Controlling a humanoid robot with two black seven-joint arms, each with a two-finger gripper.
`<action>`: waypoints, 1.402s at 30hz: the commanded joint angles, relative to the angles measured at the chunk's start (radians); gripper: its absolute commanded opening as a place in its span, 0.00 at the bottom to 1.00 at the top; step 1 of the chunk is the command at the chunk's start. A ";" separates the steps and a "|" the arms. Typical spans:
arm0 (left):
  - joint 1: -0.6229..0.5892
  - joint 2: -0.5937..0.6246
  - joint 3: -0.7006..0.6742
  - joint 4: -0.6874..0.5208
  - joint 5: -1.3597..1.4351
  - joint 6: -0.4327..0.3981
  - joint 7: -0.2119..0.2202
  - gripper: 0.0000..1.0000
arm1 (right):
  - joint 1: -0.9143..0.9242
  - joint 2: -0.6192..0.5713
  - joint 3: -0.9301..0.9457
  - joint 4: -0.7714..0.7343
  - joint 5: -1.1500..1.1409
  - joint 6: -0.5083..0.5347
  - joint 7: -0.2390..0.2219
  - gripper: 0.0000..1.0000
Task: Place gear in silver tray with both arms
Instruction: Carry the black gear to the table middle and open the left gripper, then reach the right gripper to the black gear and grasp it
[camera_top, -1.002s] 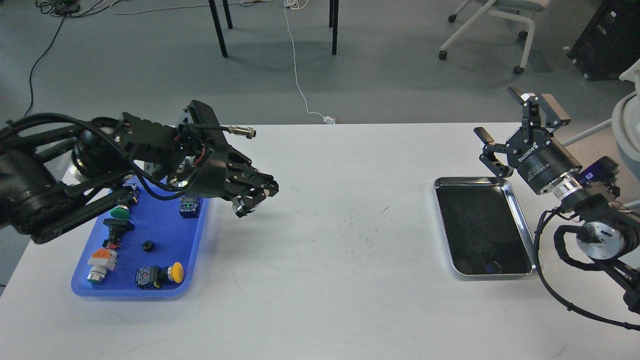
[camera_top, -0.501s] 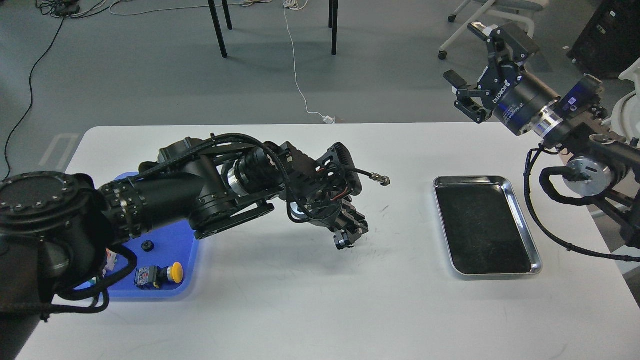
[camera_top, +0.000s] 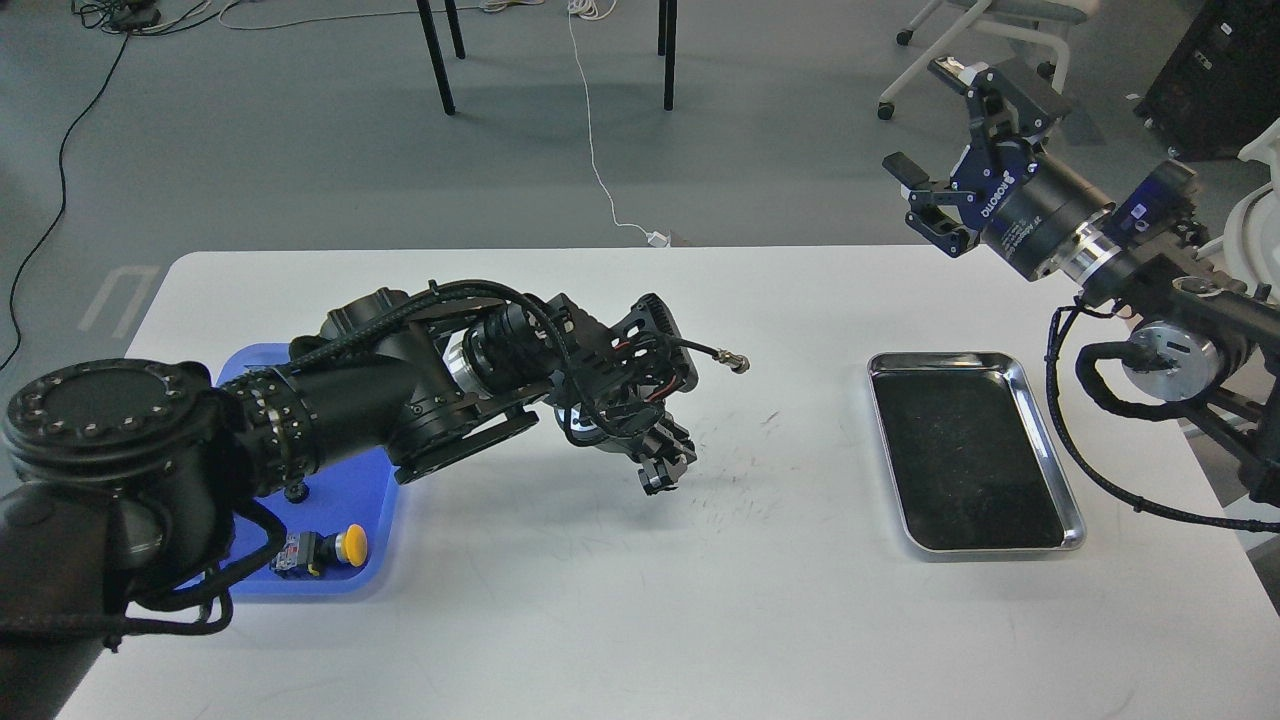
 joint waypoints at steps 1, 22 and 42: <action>0.001 0.000 0.023 -0.010 0.000 0.000 0.000 0.11 | -0.001 0.002 -0.002 -0.001 -0.002 0.000 0.000 0.99; -0.010 0.000 0.016 -0.065 -0.009 0.035 0.000 0.85 | -0.016 -0.046 -0.020 0.002 0.000 0.005 0.000 0.99; 0.502 0.483 -0.566 -0.287 -1.325 0.259 0.000 0.98 | -0.196 -0.146 -0.060 0.021 -0.555 0.020 0.000 0.99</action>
